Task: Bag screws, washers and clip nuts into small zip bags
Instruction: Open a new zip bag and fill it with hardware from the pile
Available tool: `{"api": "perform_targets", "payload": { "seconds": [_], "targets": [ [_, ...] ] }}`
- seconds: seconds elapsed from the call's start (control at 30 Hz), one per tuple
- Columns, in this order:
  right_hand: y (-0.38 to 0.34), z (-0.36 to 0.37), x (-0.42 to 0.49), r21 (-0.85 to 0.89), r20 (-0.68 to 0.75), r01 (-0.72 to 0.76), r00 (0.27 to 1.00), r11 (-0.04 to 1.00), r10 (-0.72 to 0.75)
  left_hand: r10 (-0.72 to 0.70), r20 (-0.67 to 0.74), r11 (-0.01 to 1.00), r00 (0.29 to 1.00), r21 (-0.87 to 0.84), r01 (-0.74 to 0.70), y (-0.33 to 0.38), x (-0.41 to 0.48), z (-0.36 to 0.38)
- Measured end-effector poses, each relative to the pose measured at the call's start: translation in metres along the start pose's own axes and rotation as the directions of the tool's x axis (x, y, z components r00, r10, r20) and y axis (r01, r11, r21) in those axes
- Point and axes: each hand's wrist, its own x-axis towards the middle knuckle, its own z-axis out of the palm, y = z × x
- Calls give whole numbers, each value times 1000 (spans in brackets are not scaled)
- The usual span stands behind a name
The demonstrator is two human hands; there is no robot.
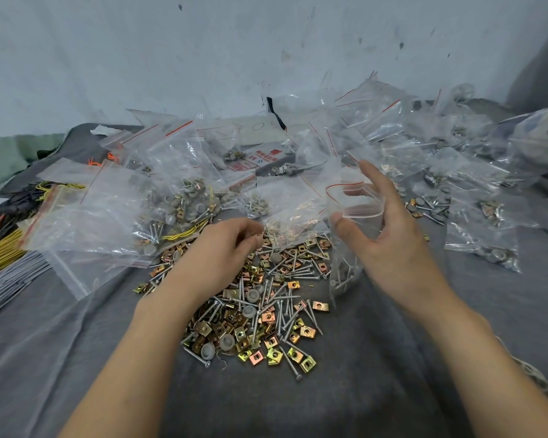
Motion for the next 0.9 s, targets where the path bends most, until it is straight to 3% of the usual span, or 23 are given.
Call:
{"api": "perform_targets", "payload": {
  "seconds": [0.23, 0.57, 0.9],
  "targets": [
    [-6, 1, 0, -74, 48, 90, 995, 993, -86, 15, -40, 980, 999, -200, -23, 15, 0, 1],
    [-16, 18, 4, -280, 172, 199, 973, 939, -155, 27, -39, 849, 999, -526, -44, 42, -1, -3],
    [-15, 23, 3, -313, 115, 159, 985, 936, -129, 54, -37, 856, 998, -513, -66, 45, -2, -3]
  ]
}}
